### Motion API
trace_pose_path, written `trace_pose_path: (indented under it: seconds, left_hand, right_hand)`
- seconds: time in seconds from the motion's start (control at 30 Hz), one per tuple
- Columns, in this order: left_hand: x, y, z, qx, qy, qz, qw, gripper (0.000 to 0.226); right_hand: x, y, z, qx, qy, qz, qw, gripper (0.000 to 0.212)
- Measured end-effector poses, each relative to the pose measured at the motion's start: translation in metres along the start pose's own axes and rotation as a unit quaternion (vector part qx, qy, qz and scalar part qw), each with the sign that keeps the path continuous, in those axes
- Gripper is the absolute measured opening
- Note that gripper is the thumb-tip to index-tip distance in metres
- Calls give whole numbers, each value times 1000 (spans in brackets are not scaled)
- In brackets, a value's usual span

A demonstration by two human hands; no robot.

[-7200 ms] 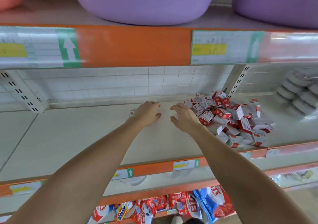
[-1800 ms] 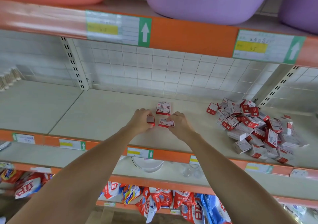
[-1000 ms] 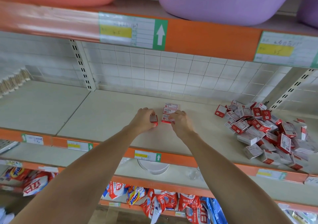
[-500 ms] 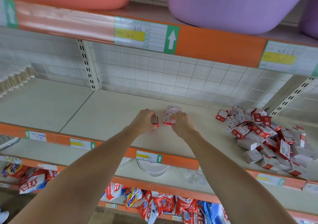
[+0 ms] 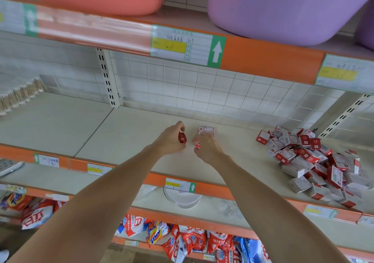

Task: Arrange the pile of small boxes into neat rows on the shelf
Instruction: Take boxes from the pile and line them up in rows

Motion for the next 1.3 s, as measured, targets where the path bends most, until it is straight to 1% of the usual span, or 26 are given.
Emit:
trace_pose_path:
  seconds: [0.13, 0.23, 0.33, 0.43, 0.57, 0.67, 0.83, 0.9, 0.97, 1.13, 1.2, 1.3]
  left_hand:
    - [4, -4, -14, 40, -20, 16, 999, 45]
    - [11, -6, -29, 9, -28, 15, 999, 46]
    - [19, -11, -42, -35, -18, 5, 999, 53]
    - [25, -16, -51, -36, -25, -8, 999, 58]
    - [30, -25, -60, -33, -41, -36, 998, 55]
    - [34, -32, -68, -43, -39, -55, 997, 51]
    - [33, -40, -78, -100, -29, -50, 993, 41]
    - [33, -44, -76, -127, -17, -44, 991, 39]
    - [33, -46, -74, -165, -1, -42, 985, 38]
    - [31, -45, -61, -230, 56, -23, 971, 36]
    - [29, -44, -51, -246, 84, -4, 966, 35]
    - [27, -40, -40, -262, 114, 11, 958, 30]
  right_hand:
    - [-1, 7, -15, -2, -20, -3, 1000, 31]
    - [-2, 12, -23, 2, -31, -11, 999, 31]
    - [-3, 15, -35, 6, -47, -9, 999, 32]
    - [-3, 22, -48, -4, -71, -8, 997, 33]
    - [-6, 34, -61, -10, -86, -20, 996, 36]
    - [-9, 34, -64, -14, -73, 1, 997, 30]
    - [-10, 33, -55, 1, -15, 43, 999, 35]
    - [-10, 33, -57, -12, -34, 47, 998, 37]
    - [-11, 37, -60, -24, -48, 32, 998, 39]
    - [-13, 43, -56, -93, 8, 44, 995, 34]
    - [-12, 45, -53, -130, 28, 30, 991, 31]
    - [-13, 46, -50, -173, 24, 3, 985, 28]
Point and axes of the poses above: each hand's wrist, its own x-axis away from the middle knuckle, its own y-axis out of the palm, z = x × y, the point moved 8 cm from there along -x, towards the middle knuckle, and after that the axes turned 7 degrees about -x, right-handed, at the moved point
